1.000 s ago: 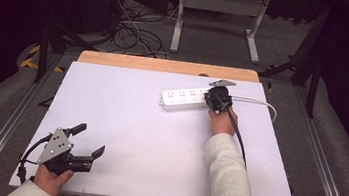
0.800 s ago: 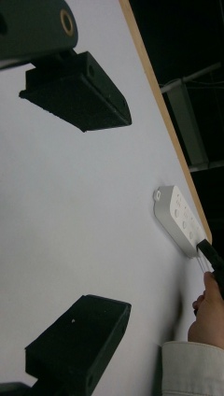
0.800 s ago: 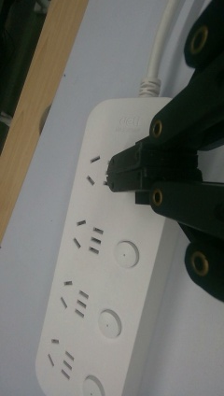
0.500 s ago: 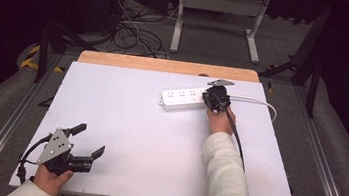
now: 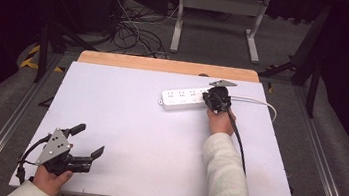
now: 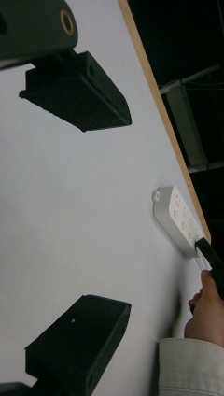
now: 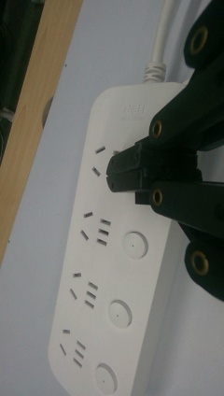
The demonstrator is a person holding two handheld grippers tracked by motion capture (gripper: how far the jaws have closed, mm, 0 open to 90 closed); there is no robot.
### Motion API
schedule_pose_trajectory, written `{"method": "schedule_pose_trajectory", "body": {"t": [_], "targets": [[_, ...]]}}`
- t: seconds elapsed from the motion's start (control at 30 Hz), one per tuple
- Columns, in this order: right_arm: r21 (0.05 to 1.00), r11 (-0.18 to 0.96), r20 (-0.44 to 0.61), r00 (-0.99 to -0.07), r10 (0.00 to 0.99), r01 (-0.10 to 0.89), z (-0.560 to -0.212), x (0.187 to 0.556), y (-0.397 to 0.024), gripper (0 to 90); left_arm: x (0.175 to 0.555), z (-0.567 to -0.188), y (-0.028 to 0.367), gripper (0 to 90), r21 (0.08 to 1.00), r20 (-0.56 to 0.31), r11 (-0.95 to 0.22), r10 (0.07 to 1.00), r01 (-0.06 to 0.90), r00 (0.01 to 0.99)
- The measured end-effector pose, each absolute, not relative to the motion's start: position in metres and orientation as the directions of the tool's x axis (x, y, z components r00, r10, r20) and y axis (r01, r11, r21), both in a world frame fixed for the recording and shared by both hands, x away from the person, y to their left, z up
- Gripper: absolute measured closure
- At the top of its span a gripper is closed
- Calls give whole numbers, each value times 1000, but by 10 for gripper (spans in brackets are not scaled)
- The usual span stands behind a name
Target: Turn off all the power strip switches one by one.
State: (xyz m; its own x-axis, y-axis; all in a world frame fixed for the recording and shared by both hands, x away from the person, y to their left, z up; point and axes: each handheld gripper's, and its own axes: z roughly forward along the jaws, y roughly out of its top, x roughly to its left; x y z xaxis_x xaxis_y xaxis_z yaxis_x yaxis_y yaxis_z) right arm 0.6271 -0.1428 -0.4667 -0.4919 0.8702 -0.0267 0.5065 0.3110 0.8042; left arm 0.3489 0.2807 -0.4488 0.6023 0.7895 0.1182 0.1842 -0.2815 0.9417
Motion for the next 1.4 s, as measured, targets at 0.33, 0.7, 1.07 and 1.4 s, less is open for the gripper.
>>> {"method": "schedule_pose_trajectory", "body": {"t": [0.33, 0.7, 1.07, 1.4], "targets": [[817, 272, 2, -473, 881, 508, -469, 627, -149, 900, 348, -448, 281, 112, 941, 122, -285, 789, 184, 602], [806, 327, -65, -476, 877, 492, -468, 625, -144, 900, 348, -448, 280, 112, 941, 124, -286, 788, 181, 603], [848, 333, -76, -527, 846, 412, -433, 608, -136, 900, 350, -448, 279, 112, 941, 118, -284, 789, 186, 603], [861, 337, -70, -566, 821, 382, -410, 590, -144, 841, 352, -448, 278, 112, 941, 115, -281, 789, 188, 604]]}}
